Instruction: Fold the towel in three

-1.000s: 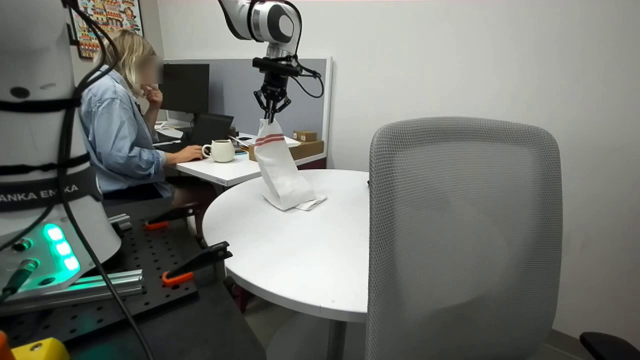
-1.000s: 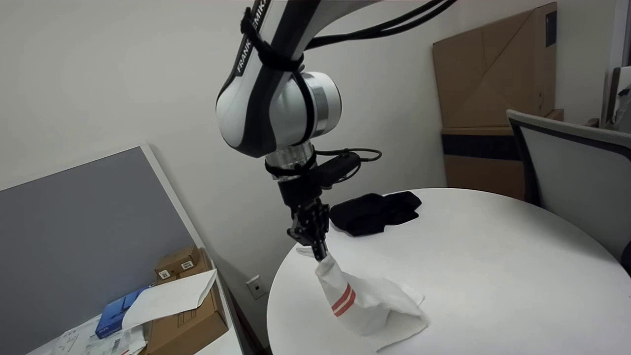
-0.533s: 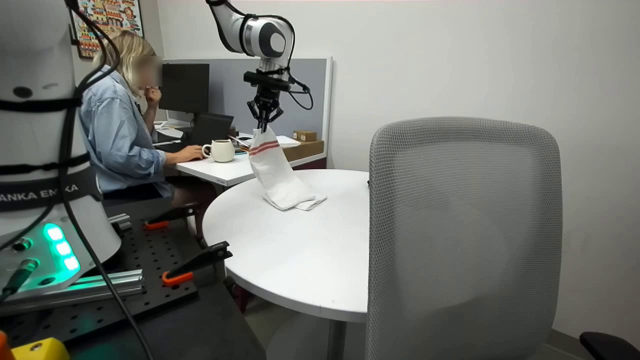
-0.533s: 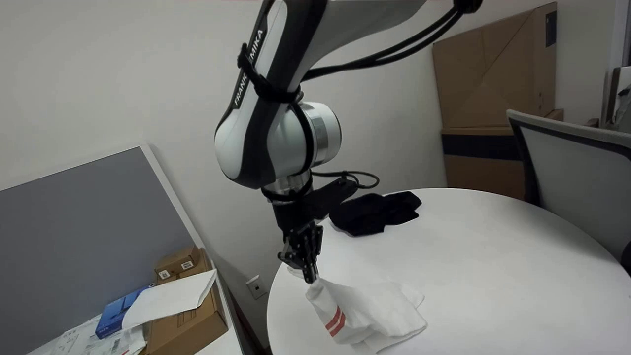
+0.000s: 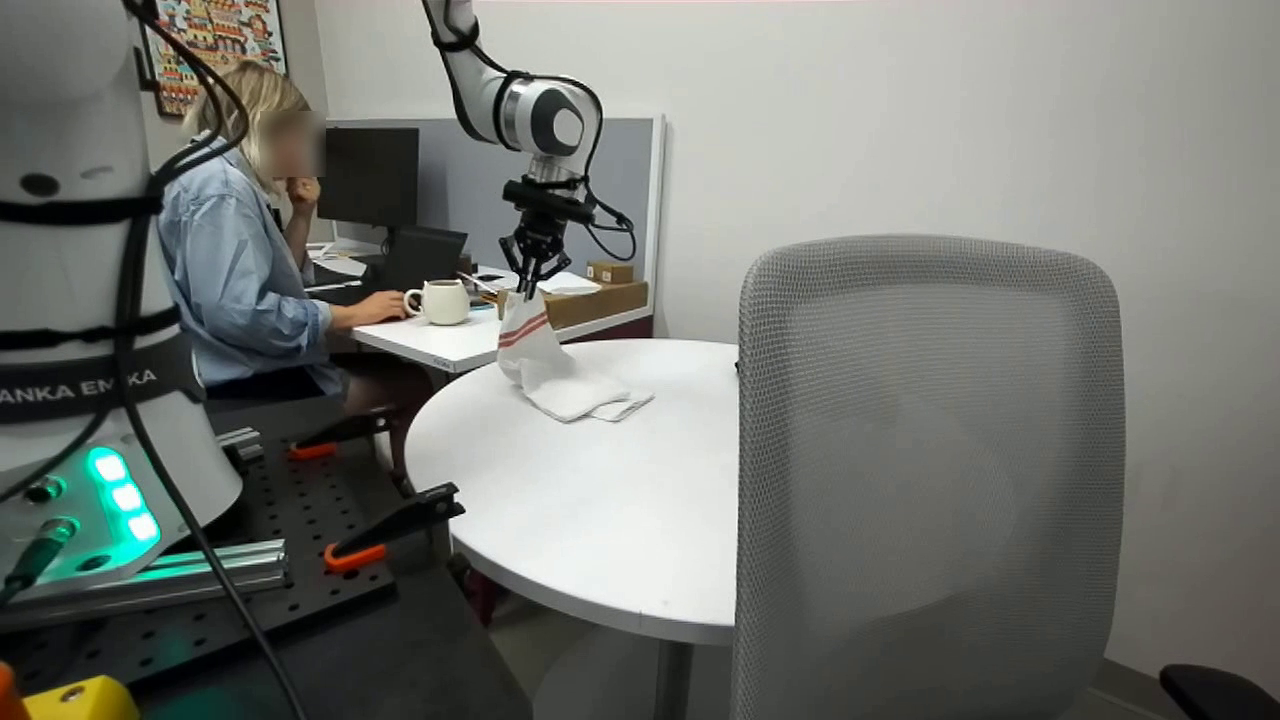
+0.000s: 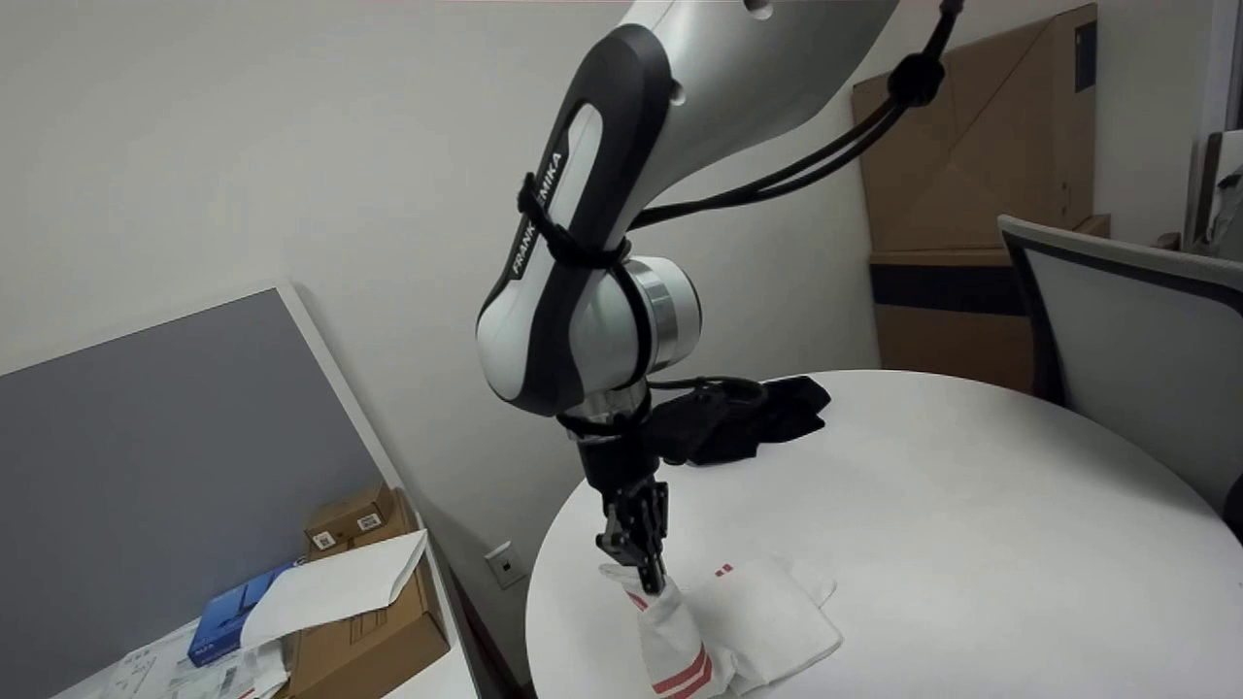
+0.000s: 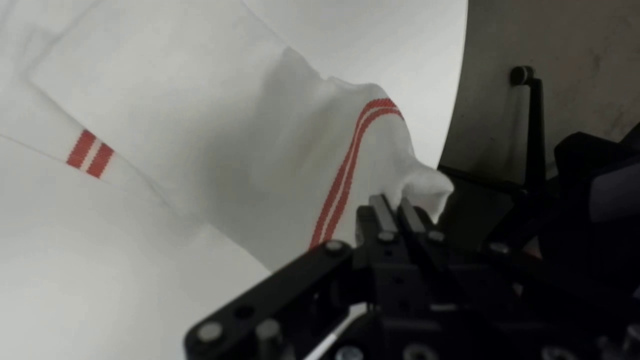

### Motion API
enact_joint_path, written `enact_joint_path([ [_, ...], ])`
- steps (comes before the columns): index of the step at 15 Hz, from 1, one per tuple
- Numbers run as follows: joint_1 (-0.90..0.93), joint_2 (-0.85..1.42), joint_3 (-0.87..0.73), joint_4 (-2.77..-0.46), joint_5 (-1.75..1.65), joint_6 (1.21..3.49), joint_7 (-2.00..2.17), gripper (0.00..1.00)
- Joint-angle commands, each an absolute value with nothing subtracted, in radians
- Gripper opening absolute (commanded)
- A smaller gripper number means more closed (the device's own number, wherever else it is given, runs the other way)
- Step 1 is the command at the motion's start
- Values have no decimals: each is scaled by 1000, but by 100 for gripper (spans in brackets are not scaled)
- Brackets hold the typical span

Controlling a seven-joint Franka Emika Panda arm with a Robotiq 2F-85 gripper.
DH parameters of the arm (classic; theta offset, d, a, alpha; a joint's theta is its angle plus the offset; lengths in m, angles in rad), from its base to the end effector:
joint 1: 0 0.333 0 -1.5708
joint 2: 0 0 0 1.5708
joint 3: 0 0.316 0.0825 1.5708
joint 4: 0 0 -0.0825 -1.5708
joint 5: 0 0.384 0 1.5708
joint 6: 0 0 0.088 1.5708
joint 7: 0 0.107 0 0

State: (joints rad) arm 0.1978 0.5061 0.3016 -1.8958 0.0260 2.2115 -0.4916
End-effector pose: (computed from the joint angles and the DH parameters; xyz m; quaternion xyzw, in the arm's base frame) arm 0.5418 0.2880 0.2327 -0.8830 -0.4542 0.0847 0.0828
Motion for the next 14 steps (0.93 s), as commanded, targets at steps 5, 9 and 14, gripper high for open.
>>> enact_joint_path([
  [5,82,431,229,-1933,-39,2093,-614,1],
  [9,52,406,196,-1962,-68,2066,-642,1],
  [14,51,435,179,-1976,-101,2057,-653,29],
])
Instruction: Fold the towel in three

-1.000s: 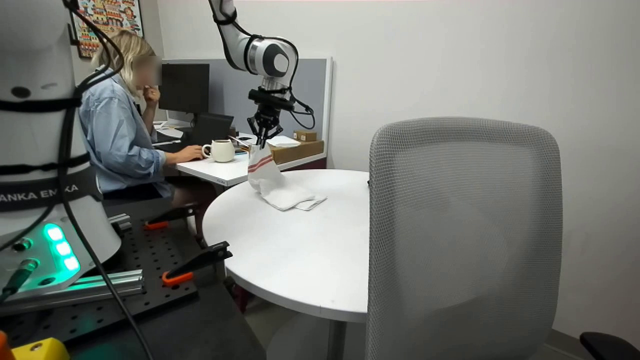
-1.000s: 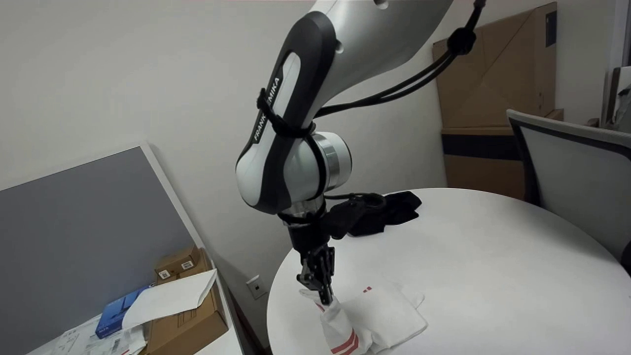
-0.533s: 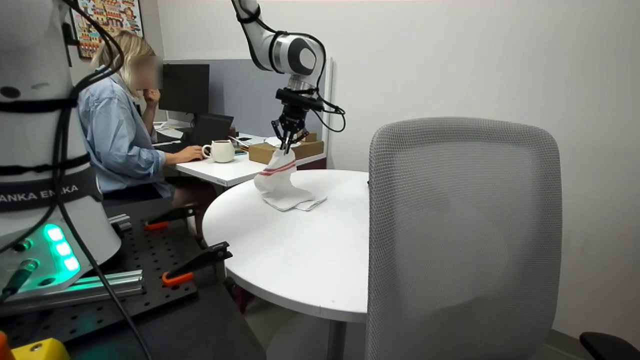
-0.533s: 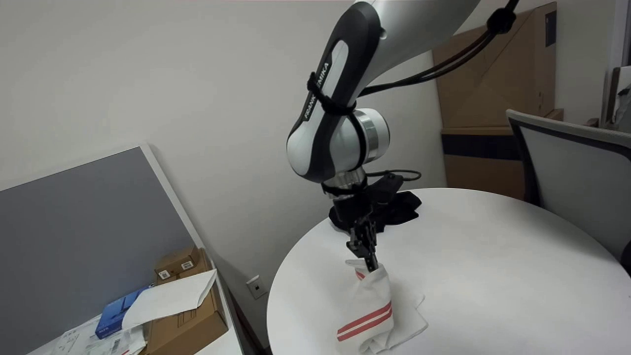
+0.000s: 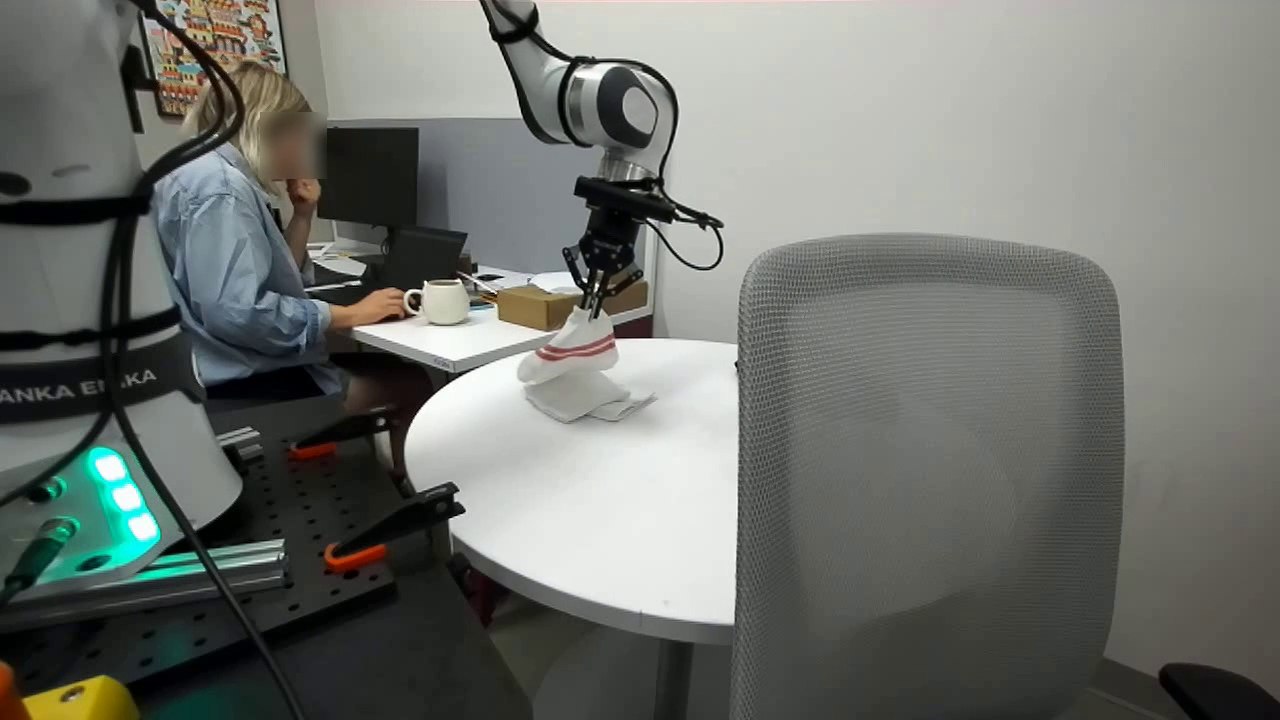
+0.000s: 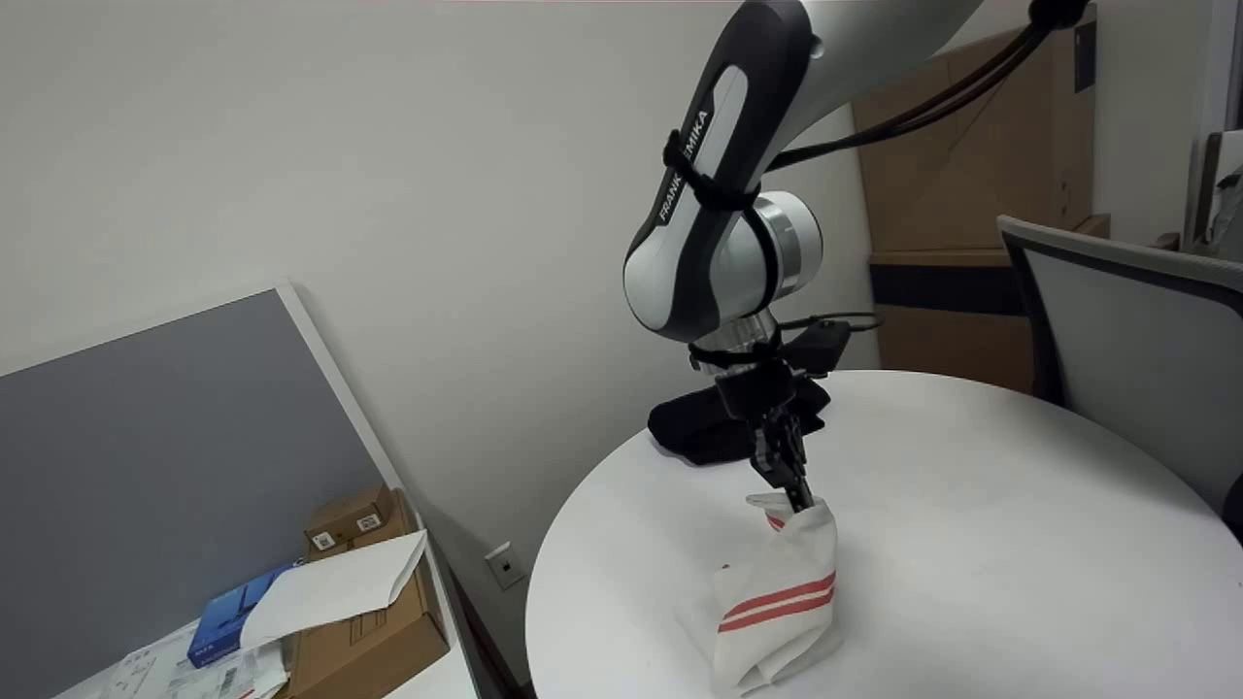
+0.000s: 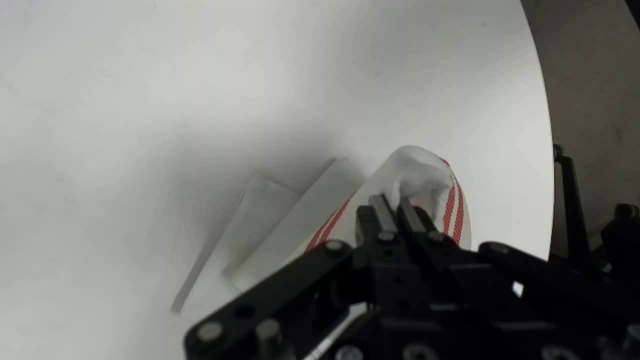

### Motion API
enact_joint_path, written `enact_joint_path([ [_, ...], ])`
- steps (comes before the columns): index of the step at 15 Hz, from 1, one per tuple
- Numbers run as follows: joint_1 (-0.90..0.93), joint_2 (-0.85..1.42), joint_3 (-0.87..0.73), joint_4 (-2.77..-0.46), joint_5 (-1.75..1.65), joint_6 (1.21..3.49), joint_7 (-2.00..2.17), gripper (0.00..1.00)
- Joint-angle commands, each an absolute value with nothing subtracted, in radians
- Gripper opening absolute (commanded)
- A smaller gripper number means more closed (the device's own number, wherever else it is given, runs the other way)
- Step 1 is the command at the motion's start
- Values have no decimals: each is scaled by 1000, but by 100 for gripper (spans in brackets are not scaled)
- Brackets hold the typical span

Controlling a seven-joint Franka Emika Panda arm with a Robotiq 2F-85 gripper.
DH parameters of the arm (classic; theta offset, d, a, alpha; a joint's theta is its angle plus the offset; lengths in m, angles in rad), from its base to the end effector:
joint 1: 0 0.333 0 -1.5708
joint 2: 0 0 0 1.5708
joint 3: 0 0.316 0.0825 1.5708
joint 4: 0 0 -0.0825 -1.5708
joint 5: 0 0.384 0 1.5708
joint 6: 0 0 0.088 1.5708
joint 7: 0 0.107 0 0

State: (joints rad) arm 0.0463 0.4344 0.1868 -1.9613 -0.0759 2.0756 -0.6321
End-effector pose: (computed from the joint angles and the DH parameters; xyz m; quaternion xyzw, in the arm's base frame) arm 0.5653 0.1281 0.2336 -0.8879 -0.4331 0.1498 0.0405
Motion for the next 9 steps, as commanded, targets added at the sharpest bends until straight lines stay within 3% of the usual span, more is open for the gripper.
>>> enact_joint_path([
  [1,54,444,179,-1974,-115,2053,-656,30],
  [9,64,455,182,-1976,-156,2044,-646,86],
])
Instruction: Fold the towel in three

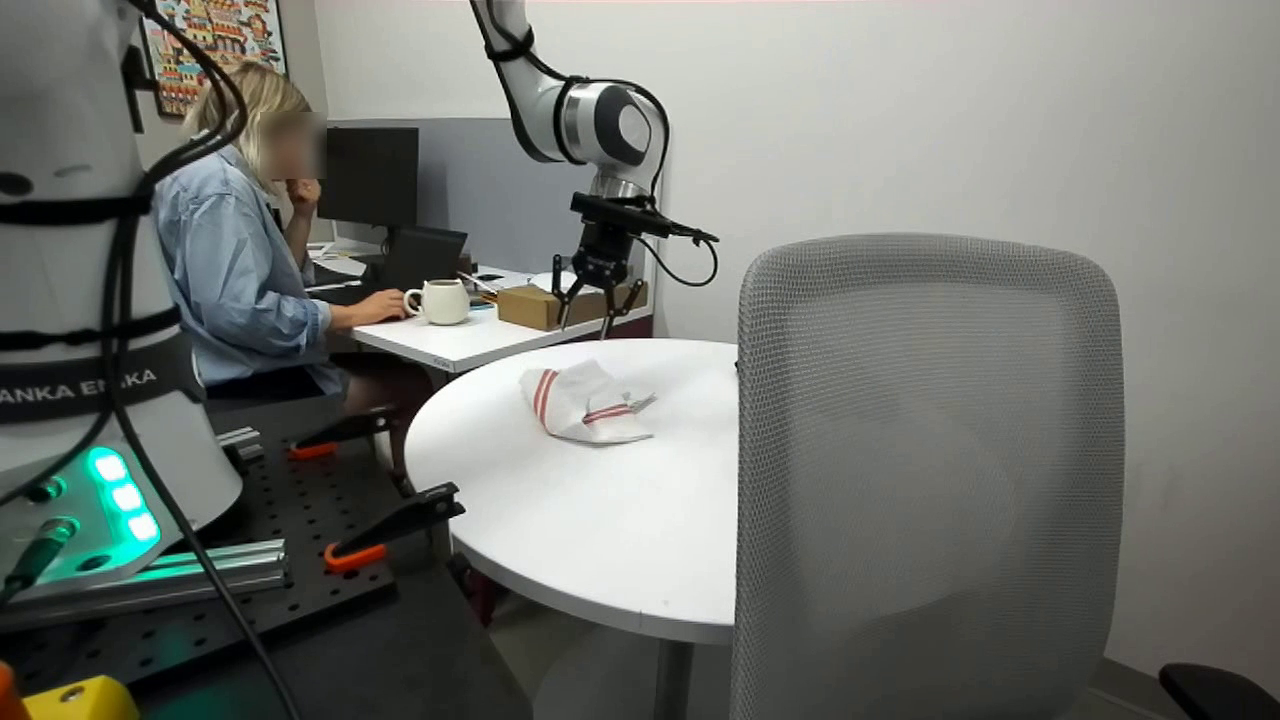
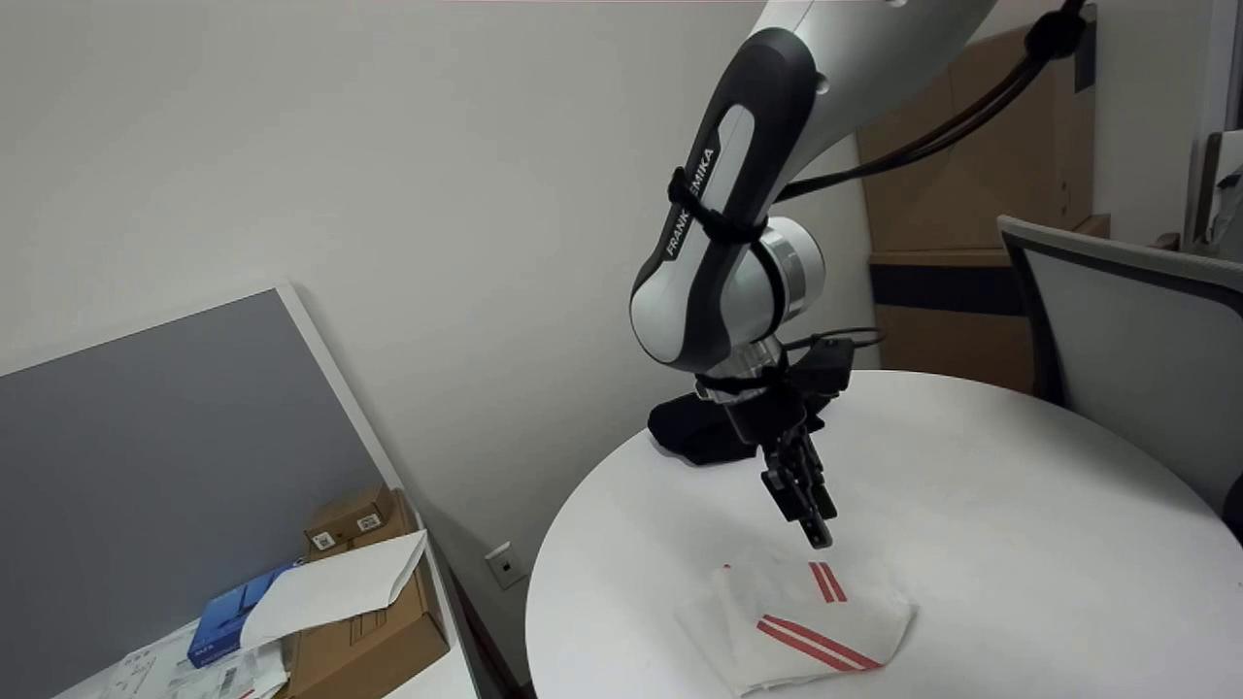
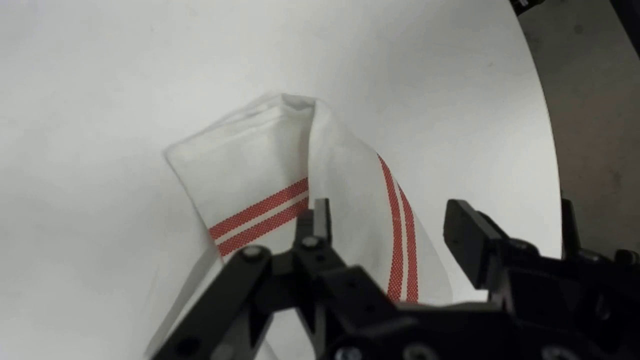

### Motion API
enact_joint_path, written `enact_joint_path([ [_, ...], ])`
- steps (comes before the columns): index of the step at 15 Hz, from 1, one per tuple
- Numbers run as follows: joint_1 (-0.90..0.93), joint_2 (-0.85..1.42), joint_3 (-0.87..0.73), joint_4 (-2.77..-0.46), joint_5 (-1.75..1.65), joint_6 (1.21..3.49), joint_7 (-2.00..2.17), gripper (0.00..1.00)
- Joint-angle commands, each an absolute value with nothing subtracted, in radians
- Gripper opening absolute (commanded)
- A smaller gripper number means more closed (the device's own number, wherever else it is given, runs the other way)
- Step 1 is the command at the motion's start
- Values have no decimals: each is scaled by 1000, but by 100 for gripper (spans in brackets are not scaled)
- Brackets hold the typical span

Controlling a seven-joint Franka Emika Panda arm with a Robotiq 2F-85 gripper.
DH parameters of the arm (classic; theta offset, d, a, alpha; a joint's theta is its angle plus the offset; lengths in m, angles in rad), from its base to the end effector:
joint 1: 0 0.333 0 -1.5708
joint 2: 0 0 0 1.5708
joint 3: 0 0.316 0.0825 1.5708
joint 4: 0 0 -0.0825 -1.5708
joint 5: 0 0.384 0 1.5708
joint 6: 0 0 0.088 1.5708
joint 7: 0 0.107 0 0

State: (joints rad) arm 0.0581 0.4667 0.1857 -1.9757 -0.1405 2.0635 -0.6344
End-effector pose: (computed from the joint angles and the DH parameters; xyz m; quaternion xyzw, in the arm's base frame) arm 0.5547 0.1295 0.2094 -0.8711 -0.4557 0.1815 0.0236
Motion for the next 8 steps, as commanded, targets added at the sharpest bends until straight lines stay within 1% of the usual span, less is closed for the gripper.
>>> enact_joint_path([
  [1,63,451,183,-1980,-153,2047,-646,94],
  [2,64,446,185,-1985,-150,2048,-643,99],
  [3,64,442,188,-1988,-144,2050,-642,100],
  [8,62,375,227,-2042,-55,2089,-605,100],
])
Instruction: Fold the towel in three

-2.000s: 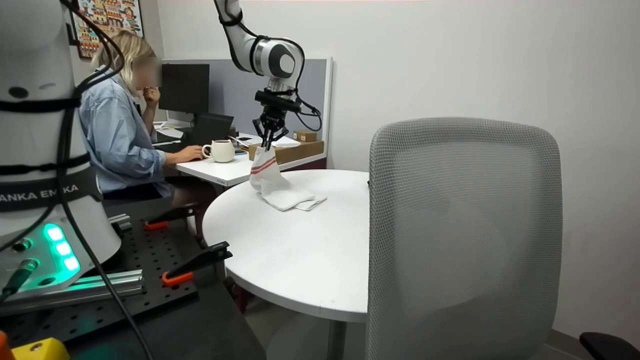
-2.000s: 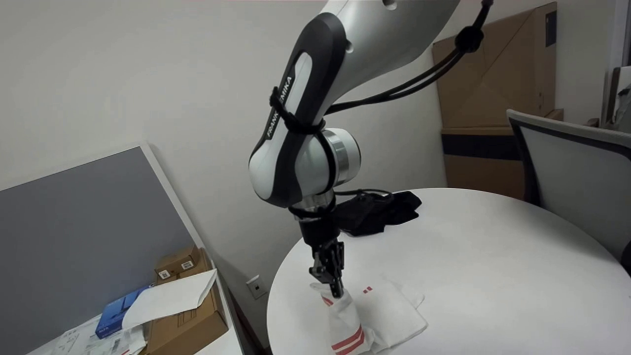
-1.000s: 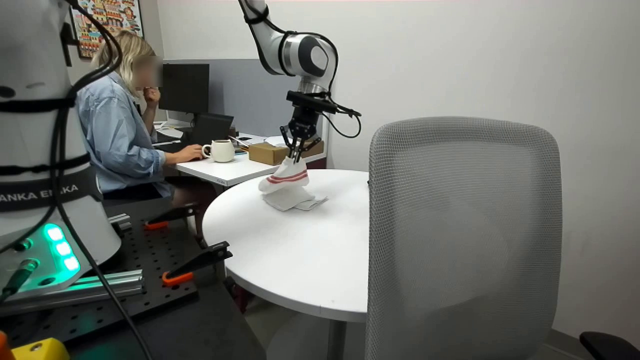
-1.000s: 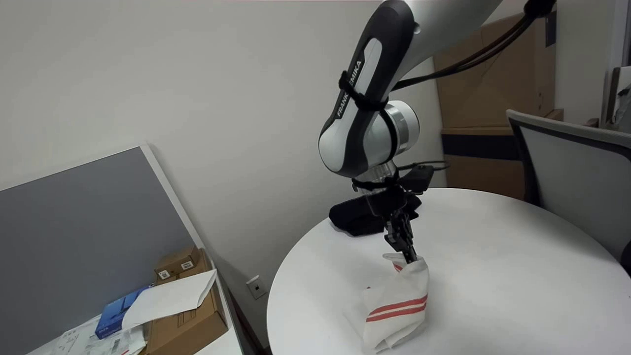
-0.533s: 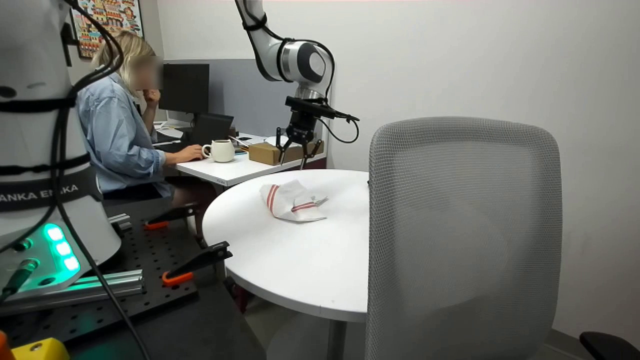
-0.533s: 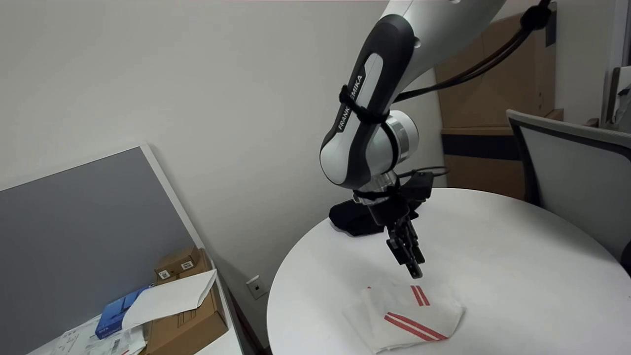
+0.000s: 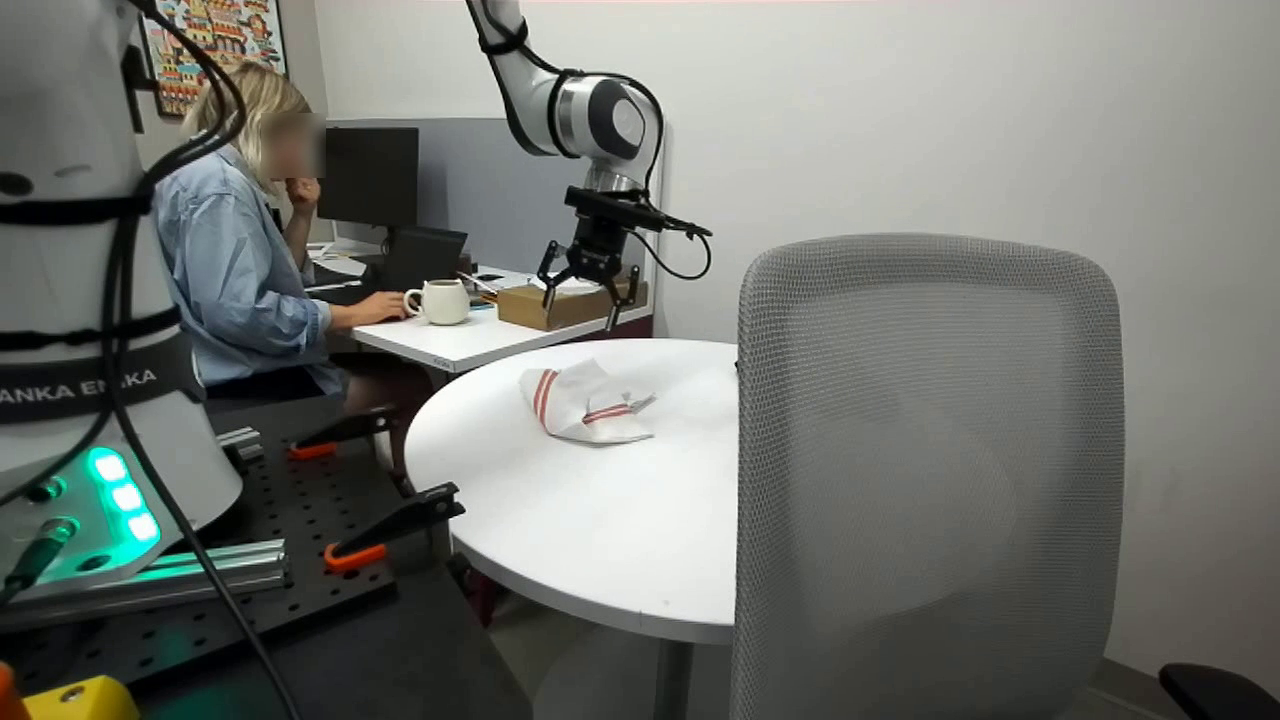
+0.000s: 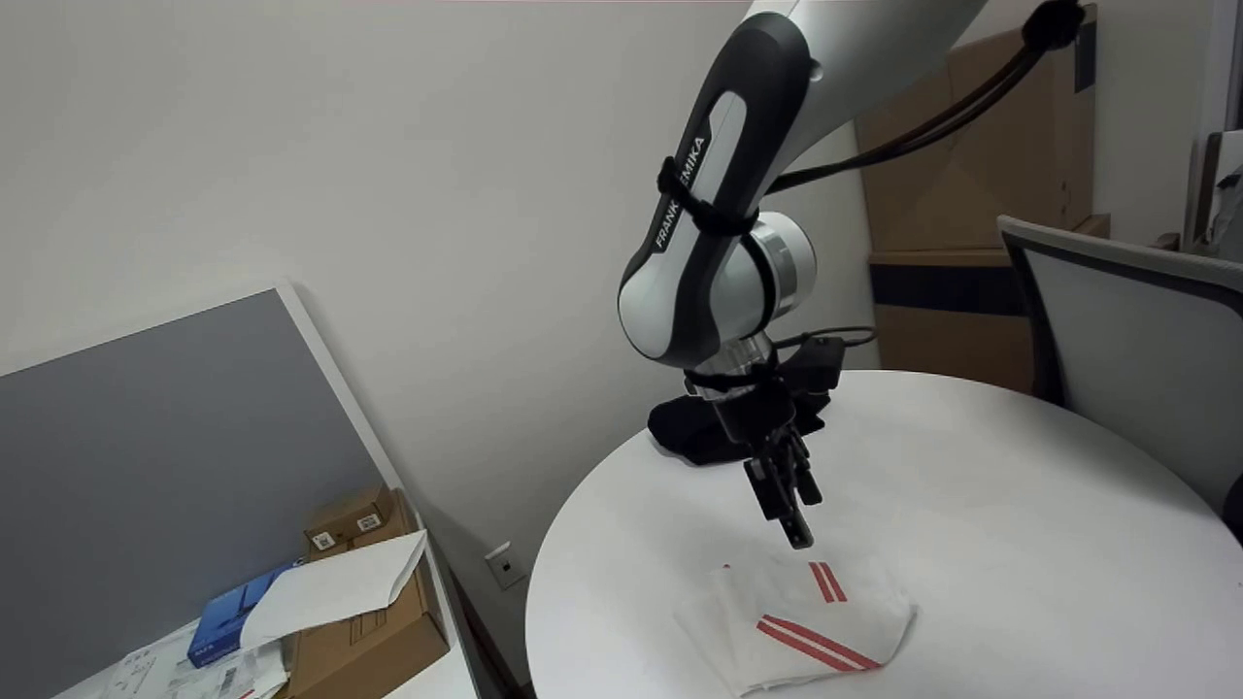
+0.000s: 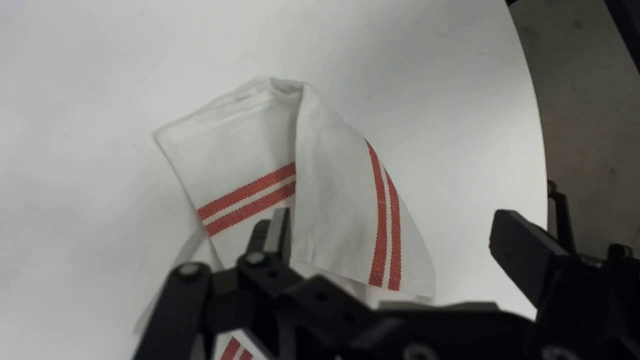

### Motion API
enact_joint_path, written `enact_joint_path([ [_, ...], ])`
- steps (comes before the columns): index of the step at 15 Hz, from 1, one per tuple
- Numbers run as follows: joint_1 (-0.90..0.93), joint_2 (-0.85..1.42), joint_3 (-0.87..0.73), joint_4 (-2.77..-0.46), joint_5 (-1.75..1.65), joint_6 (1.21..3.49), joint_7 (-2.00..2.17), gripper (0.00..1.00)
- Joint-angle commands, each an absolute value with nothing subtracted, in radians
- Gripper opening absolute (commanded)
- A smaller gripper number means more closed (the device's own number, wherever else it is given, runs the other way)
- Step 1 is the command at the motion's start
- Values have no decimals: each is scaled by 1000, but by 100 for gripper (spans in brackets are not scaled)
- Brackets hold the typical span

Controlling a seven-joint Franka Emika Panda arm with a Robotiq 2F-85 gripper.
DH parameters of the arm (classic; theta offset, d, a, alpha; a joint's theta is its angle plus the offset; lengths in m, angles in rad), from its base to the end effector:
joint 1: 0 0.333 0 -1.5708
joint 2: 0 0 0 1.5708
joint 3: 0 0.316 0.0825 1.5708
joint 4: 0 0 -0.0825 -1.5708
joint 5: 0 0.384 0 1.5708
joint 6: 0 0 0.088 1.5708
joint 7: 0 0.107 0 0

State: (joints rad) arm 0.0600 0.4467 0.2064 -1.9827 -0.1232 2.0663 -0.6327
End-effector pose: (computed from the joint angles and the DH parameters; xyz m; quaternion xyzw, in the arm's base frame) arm 0.5517 0.1427 0.2192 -0.8704 -0.4604 0.1719 0.0290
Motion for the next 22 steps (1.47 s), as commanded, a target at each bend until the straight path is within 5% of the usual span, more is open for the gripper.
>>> enact_joint_path([
  [1,58,356,236,-2059,-14,2105,-592,100],
  [16,72,-355,120,-2637,62,2264,-92,100],
  [17,86,-216,129,-2528,24,2238,-122,100],
  [22,83,-344,103,-2620,42,2238,-104,100],
])
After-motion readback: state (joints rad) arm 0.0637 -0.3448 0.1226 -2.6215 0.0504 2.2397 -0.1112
